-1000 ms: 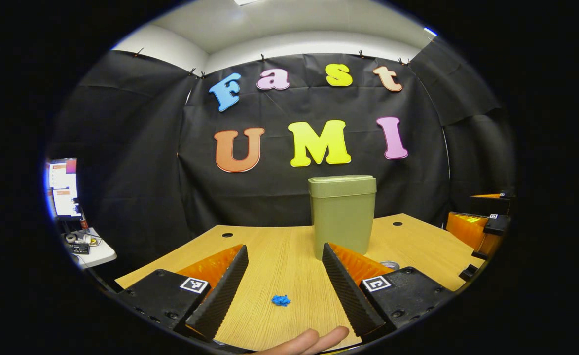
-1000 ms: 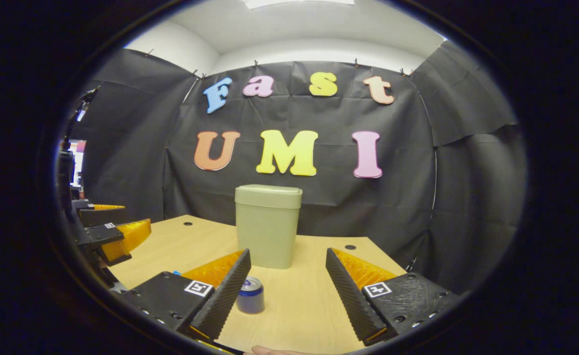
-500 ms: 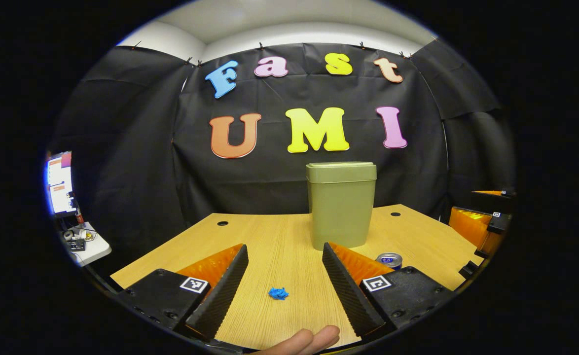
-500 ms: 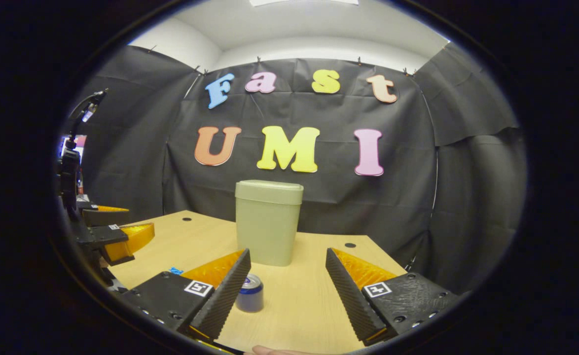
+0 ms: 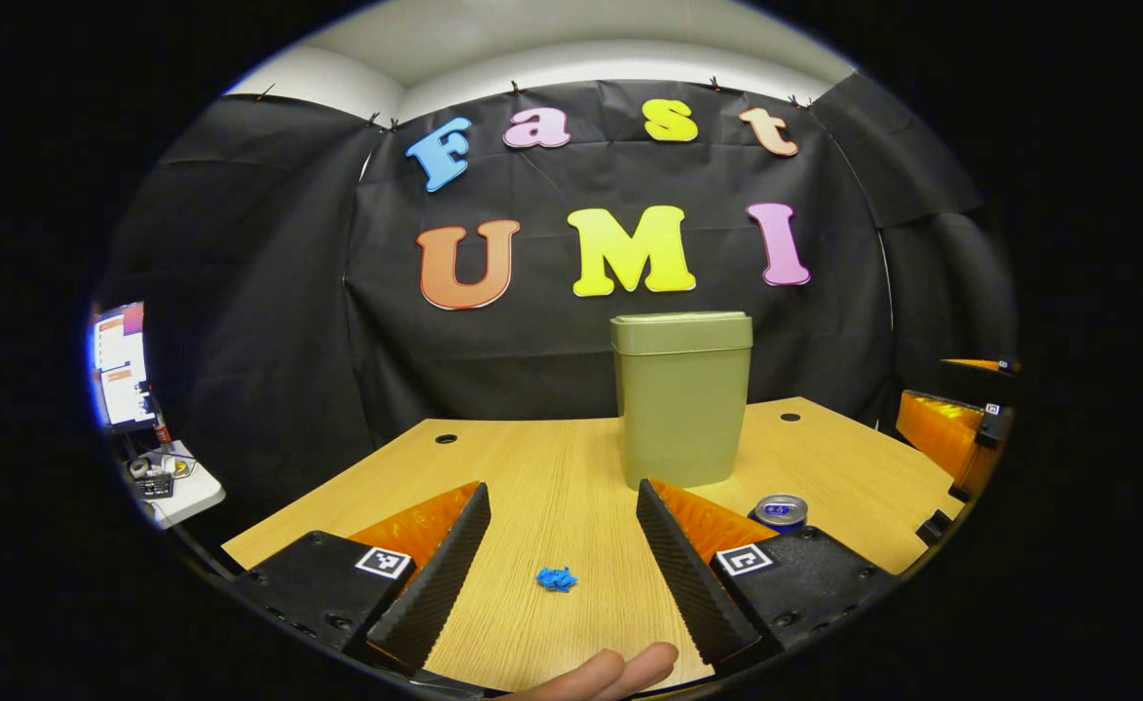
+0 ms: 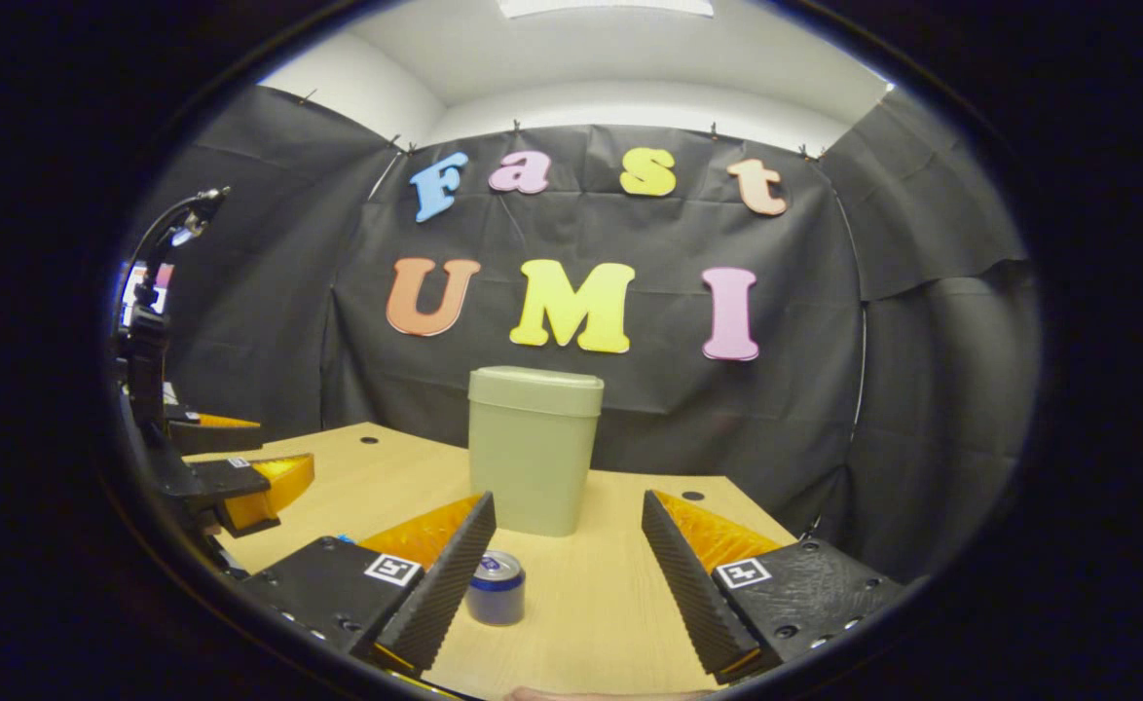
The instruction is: Press the lid of the desktop garbage bin to open it, pick up the crumpled paper on the desktop and throw it into the bin, then pick up the pop can on the desktop and drop it into the bin, and finally close the garbage bin lid.
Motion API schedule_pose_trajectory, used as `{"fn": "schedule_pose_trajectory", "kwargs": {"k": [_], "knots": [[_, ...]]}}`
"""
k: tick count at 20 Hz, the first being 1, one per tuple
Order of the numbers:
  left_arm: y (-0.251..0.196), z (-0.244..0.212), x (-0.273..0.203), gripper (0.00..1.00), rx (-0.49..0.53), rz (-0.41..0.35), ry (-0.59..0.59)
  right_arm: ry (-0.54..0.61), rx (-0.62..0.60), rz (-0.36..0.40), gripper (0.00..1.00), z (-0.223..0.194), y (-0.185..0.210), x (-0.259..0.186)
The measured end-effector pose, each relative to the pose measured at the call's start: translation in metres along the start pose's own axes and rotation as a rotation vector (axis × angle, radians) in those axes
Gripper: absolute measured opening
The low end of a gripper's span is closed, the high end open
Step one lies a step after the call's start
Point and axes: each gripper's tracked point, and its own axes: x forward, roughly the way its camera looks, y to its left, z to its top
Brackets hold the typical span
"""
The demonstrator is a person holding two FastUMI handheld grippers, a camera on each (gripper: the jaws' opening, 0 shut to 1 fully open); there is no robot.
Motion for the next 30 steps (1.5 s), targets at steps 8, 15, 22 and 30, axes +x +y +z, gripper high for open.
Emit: {"fn": "schedule_pose_trajectory", "kwargs": {"k": [8, 15, 22, 30], "knots": [[0.011, 0.003, 0.001, 0.97, 0.003, 0.025, -0.004, 0.012, 0.037, 0.028, 0.13, 0.026, 0.026, 0.019], [0.026, 0.002, 0.004, 0.98, -0.019, 0.043, 0.003, -0.02, 0.023, 0.056, 0.0, 0.077, 0.048, 0.046], [0.04, 0.004, 0.007, 0.97, -0.064, 0.046, 0.008, -0.026, 0.029, 0.028, 0.0, 0.127, 0.045, 0.105], [0.041, 0.0, 0.016, 0.98, -0.073, 0.052, 0.013, 0.061, -0.022, 0.009, 0.0, 0.128, 0.055, 0.215]]}}
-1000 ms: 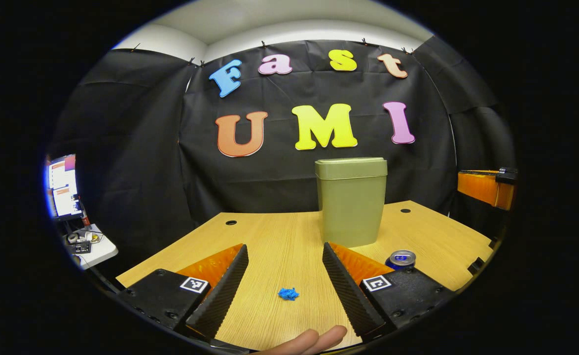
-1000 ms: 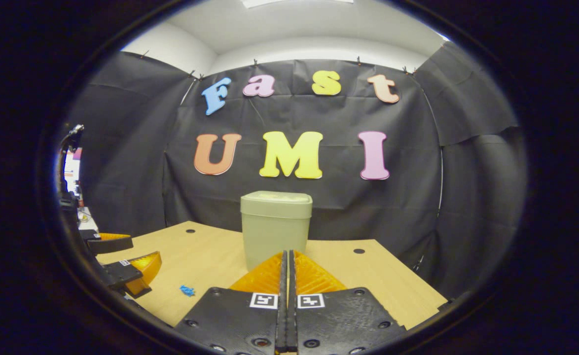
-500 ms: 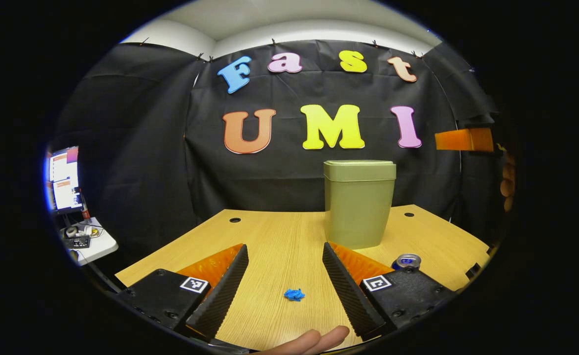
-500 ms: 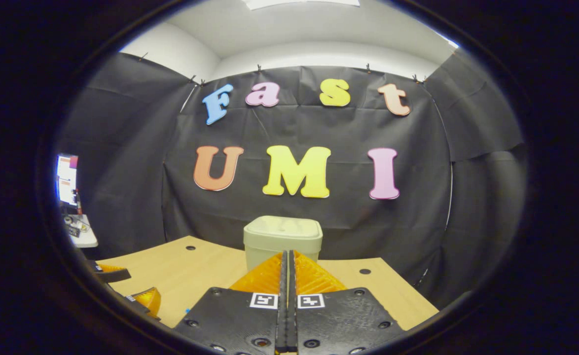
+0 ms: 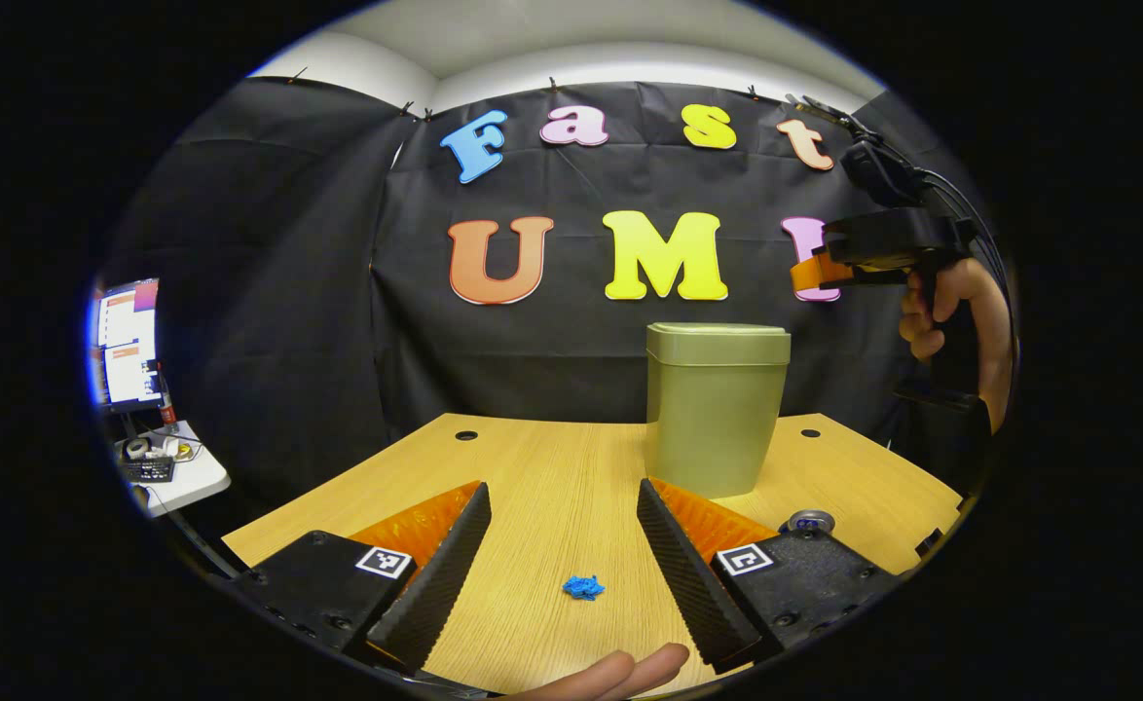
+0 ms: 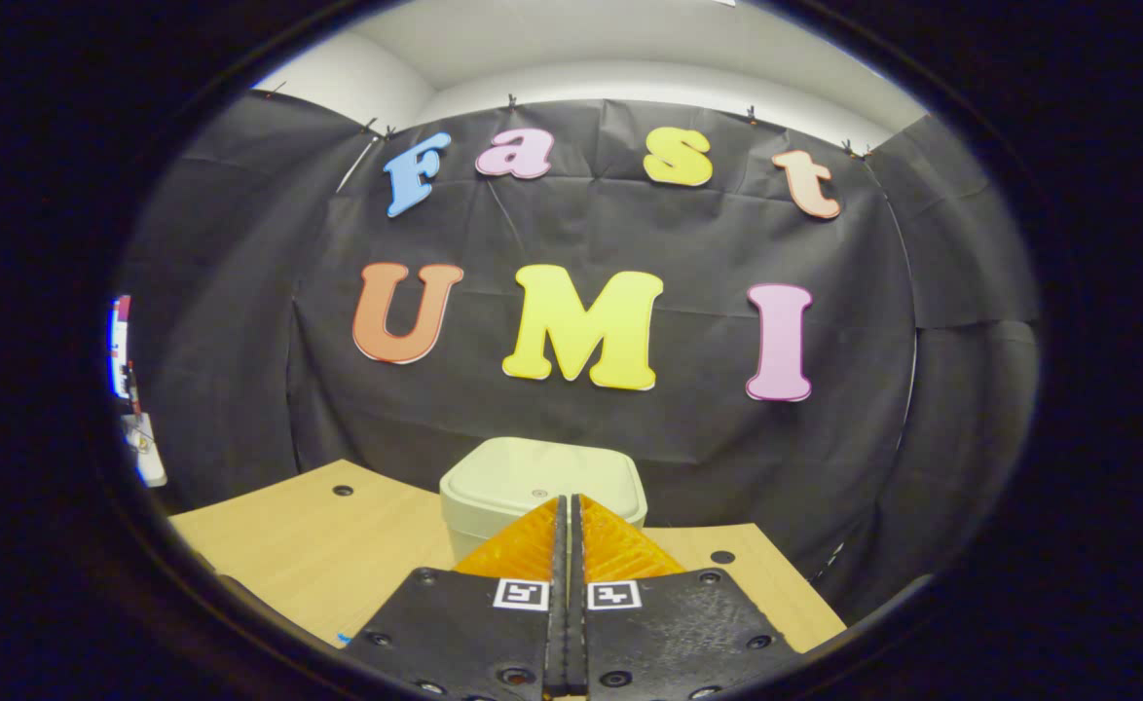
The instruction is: Press the lid of the desktop garbage bin to open it, pick up the crumpled paper on the desktop and throw it into the bin, then pick up the pop can on the desktop and drop it into the bin, and finally close the garbage bin lid.
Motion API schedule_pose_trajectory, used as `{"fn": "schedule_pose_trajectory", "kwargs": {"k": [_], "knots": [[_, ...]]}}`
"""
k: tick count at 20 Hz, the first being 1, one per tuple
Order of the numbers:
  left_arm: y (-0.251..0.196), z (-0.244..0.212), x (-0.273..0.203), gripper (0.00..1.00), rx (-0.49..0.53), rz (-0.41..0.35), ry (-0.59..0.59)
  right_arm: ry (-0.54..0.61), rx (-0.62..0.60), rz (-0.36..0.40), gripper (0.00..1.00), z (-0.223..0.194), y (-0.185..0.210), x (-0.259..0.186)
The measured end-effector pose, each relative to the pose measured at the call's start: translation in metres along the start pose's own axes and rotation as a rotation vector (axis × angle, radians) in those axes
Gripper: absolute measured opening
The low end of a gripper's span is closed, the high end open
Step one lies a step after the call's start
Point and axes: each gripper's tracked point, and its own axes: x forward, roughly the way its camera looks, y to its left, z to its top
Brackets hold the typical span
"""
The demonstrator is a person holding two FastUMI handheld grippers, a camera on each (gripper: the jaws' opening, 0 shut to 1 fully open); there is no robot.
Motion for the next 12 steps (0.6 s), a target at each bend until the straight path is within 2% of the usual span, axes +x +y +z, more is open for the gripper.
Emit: {"fn": "schedule_pose_trajectory", "kwargs": {"k": [6, 10, 11, 12], "knots": [[0.017, -0.008, 0.013, 0.98, -0.037, 0.017, 0.038, 0.083, 0.086, 0.067, 0.0, -0.011, 0.022, 0.069], [0.037, -0.01, 0.02, 0.98, -0.044, 0.068, 0.051, 0.129, 0.077, 0.055, 0.0, -0.023, 0.03, 0.09], [0.038, -0.01, 0.021, 0.98, -0.045, 0.067, 0.053, 0.146, 0.087, 0.052, 0.03, -0.027, 0.031, 0.094], [0.037, -0.009, 0.021, 0.98, -0.046, 0.058, 0.051, 0.164, 0.093, 0.053, 0.0, -0.032, 0.033, 0.097]]}}
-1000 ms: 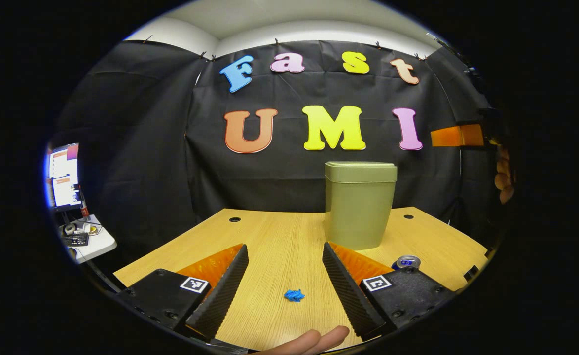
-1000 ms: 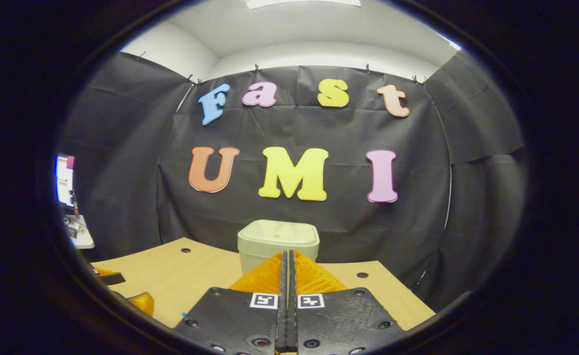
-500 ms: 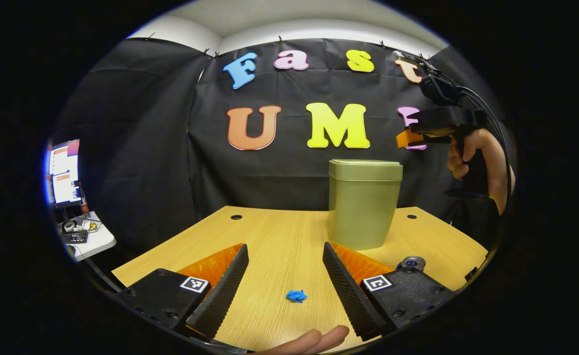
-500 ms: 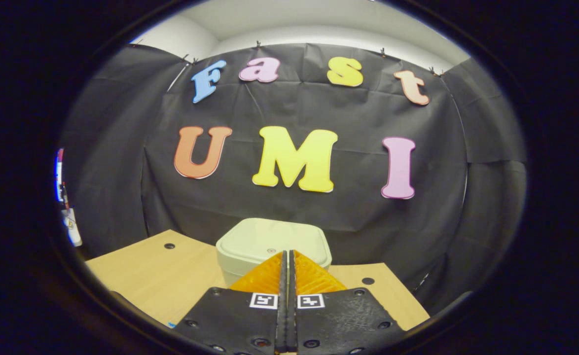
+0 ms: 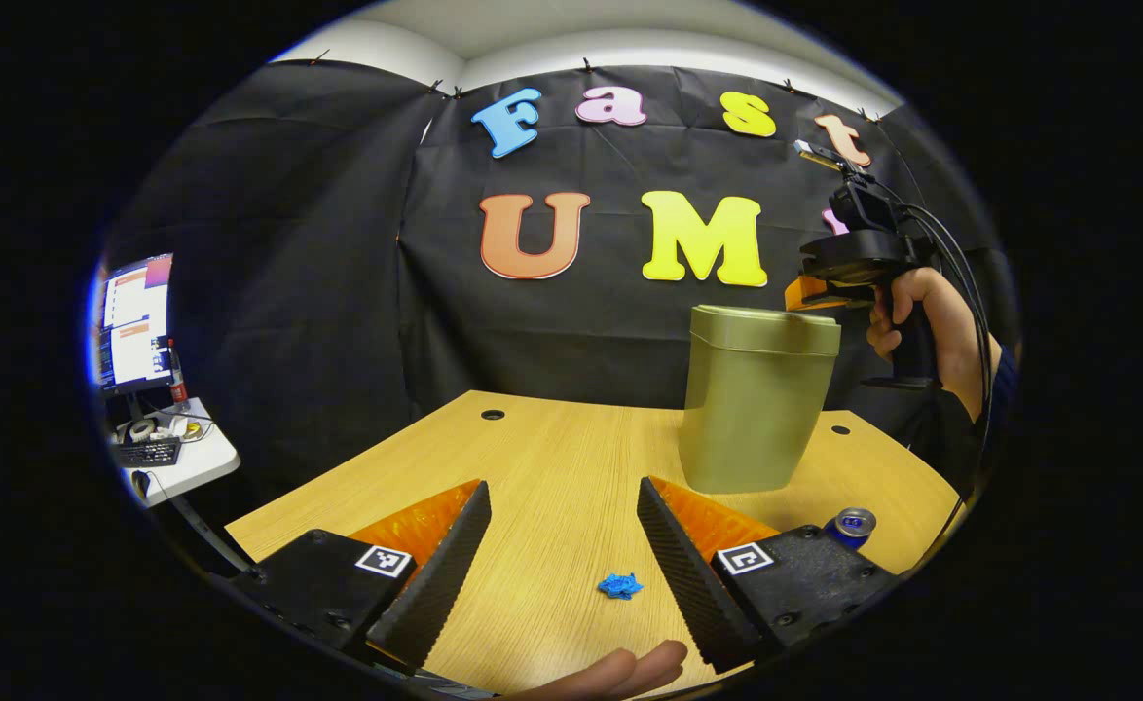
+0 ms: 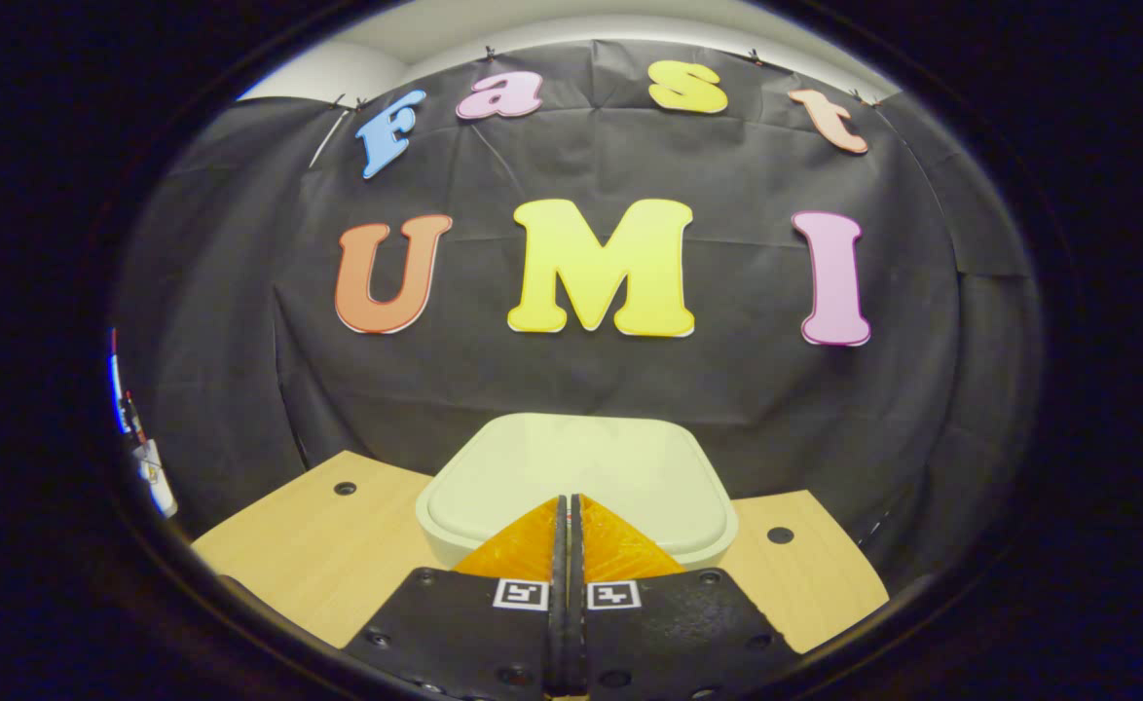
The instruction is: Press the lid of the desktop garbage bin to open it, pick up the crumpled paper on the desktop and throw it into the bin, then pick up the pop can on the desktop and drop it into the bin, and finally close the garbage bin lid.
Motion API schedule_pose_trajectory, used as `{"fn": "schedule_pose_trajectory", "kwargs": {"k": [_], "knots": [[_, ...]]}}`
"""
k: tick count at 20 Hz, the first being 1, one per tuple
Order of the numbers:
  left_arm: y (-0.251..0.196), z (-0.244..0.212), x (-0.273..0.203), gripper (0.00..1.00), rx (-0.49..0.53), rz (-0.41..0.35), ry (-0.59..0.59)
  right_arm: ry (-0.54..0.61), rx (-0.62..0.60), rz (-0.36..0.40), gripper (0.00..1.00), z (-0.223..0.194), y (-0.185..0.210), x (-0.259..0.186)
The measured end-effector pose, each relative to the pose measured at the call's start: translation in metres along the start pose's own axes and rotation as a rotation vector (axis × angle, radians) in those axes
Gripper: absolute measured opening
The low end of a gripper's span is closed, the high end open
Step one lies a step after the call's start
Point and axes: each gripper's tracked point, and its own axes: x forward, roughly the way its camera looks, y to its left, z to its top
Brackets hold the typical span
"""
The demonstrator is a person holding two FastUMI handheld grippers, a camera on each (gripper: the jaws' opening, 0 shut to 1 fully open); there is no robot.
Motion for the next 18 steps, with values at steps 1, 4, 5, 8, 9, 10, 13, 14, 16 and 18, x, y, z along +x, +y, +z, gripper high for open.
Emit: {"fn": "schedule_pose_trajectory", "kwargs": {"k": [1, 4, 5, 8, 9, 10, 13, 14, 16, 18], "knots": [[-0.001, 0.001, -0.001, 0.98, 0.0, -0.009, -0.003, 0.001, 0.005, -0.002, 0.0, 0.0, 0.001, 0.002], [0.0, -0.001, 0.0, 0.98, -0.005, -0.022, 0.008, 0.04, -0.033, -0.04, 0.01, -0.005, -0.002, 0.006], [-0.001, -0.001, 0.0, 0.98, -0.011, -0.029, 0.008, 0.058, -0.037, -0.054, 0.0, -0.008, -0.003, 0.007], [0.002, 0.0, 0.0, 0.98, -0.017, -0.026, 0.011, 0.065, -0.044, -0.07, 0.01, -0.006, -0.002, 0.004], [0.002, 0.001, 0.0, 0.98, -0.014, -0.027, 0.007, 0.062, -0.043, -0.069, 0.01, -0.004, -0.002, 0.003], [0.001, 0.001, 0.0, 0.98, -0.013, -0.028, 0.005, 0.057, -0.034, -0.064, 0.01, -0.003, -0.003, 0.003], [-0.002, 0.0, 0.001, 0.98, -0.018, -0.042, 0.009, -0.005, -0.018, -0.009, 0.0, 0.015, 0.003, -0.009], [-0.005, -0.001, 0.0, 0.98, -0.017, -0.048, 0.013, -0.021, 0.0, 0.001, 0.0, 0.021, 0.002, -0.014], [-0.004, -0.002, 0.001, 0.98, -0.015, -0.051, 0.016, -0.05, 0.006, 0.009, 0.0, 0.03, 0.001, -0.024], [-0.004, -0.002, 0.002, 0.98, -0.017, -0.052, 0.014, -0.088, -0.011, -0.002, 0.0, 0.039, -0.002, -0.036]]}}
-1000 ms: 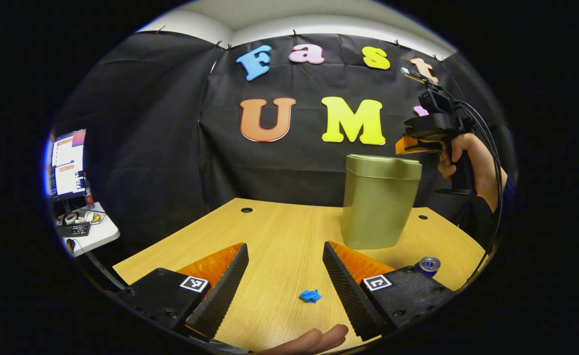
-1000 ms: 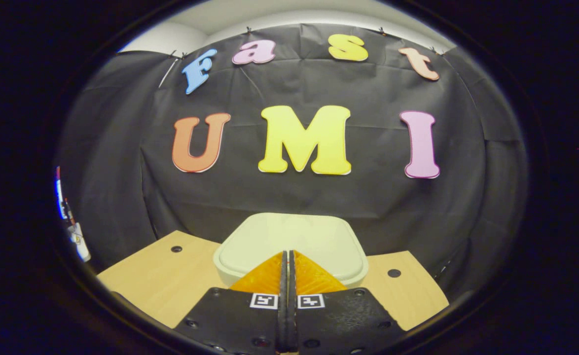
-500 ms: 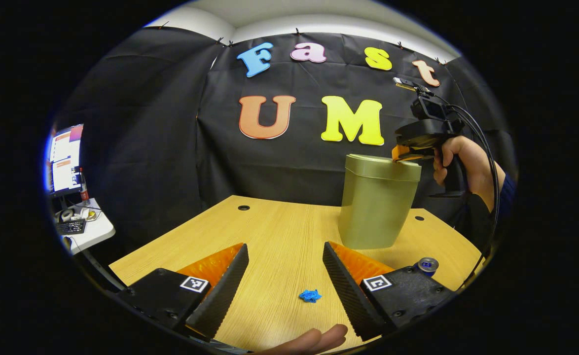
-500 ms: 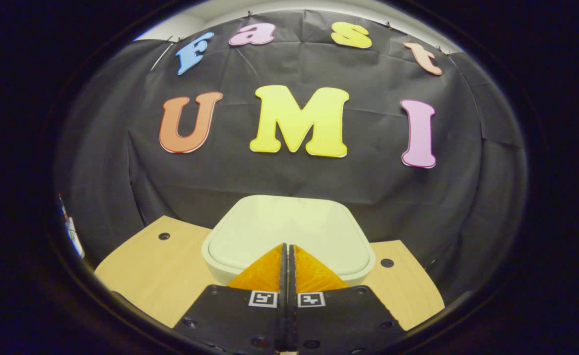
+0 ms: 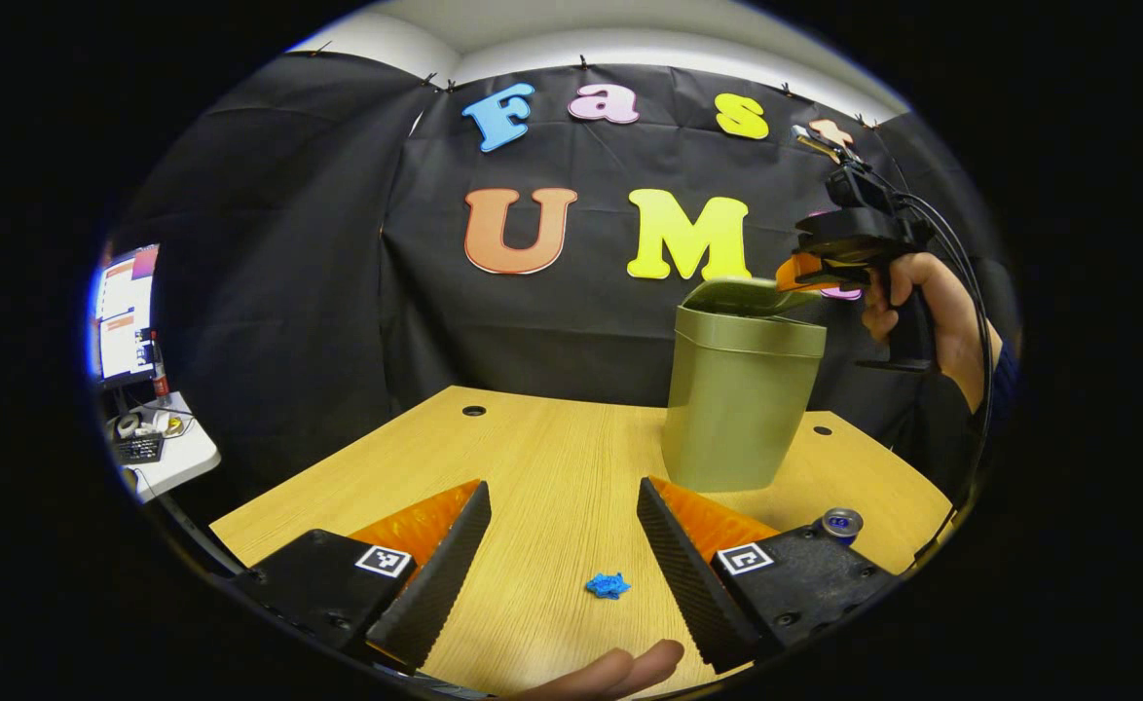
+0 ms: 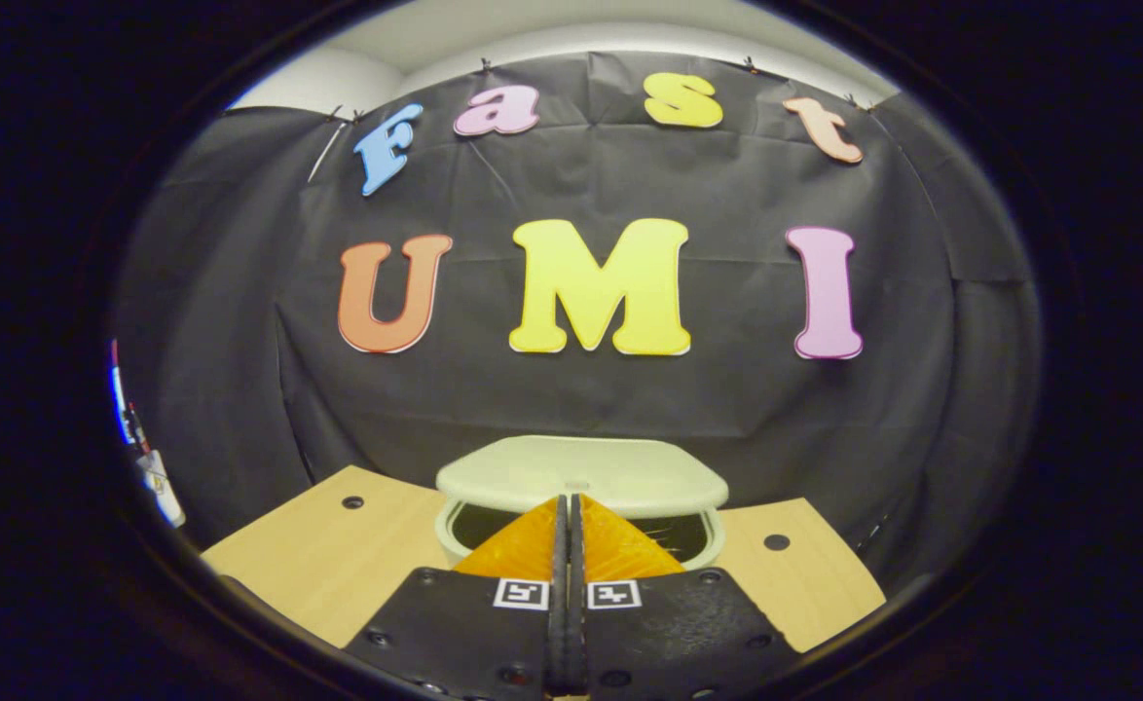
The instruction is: Press the lid of the desktop garbage bin to open it, pick up the crumpled paper on the desktop and throw it into the bin, then pick up the pop can on the desktop and drop it into the bin, and finally close the garbage bin lid.
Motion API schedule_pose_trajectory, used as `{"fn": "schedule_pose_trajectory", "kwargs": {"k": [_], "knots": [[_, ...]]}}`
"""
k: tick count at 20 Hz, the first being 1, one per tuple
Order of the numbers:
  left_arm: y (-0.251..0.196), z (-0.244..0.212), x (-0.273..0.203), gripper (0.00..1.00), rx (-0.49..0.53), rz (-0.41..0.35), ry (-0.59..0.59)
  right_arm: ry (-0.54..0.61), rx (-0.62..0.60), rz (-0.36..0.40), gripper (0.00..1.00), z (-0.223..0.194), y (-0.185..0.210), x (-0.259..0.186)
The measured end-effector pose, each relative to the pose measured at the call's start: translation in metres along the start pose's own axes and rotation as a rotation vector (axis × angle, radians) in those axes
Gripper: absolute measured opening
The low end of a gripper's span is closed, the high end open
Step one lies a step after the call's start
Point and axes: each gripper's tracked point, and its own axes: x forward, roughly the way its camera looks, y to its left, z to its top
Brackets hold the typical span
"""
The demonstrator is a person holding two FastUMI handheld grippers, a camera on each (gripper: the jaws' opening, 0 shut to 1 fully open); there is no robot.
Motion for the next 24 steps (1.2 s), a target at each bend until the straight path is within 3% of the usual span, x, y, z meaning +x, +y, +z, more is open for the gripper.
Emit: {"fn": "schedule_pose_trajectory", "kwargs": {"k": [8, 13, 16, 19, 20, 23, 24], "knots": [[0.0, 0.002, 0.0, 0.98, 0.014, -0.003, -0.004, -0.13, 0.01, 0.043, 0.0, 0.033, 0.004, -0.09], [-0.004, 0.004, -0.001, 0.98, 0.028, -0.014, -0.017, -0.17, -0.056, 0.037, 0.0, 0.021, 0.0, -0.152], [-0.008, 0.005, -0.003, 0.98, 0.045, -0.017, -0.028, -0.221, -0.08, 0.048, 0.2, 0.008, -0.006, -0.189], [-0.013, 0.003, -0.002, 0.98, 0.055, -0.024, -0.027, -0.213, -0.053, 0.079, 0.17, -0.015, -0.009, -0.215], [-0.016, 0.002, -0.002, 0.98, 0.062, -0.034, -0.028, -0.211, -0.059, 0.084, 0.24, -0.022, -0.012, -0.222], [-0.015, 0.002, -0.001, 0.98, 0.066, -0.032, -0.029, -0.21, -0.066, 0.093, 0.29, -0.041, -0.023, -0.239], [-0.016, -0.001, 0.0, 0.98, 0.062, -0.032, -0.022, -0.21, -0.059, 0.096, 0.36, -0.048, -0.027, -0.244]]}}
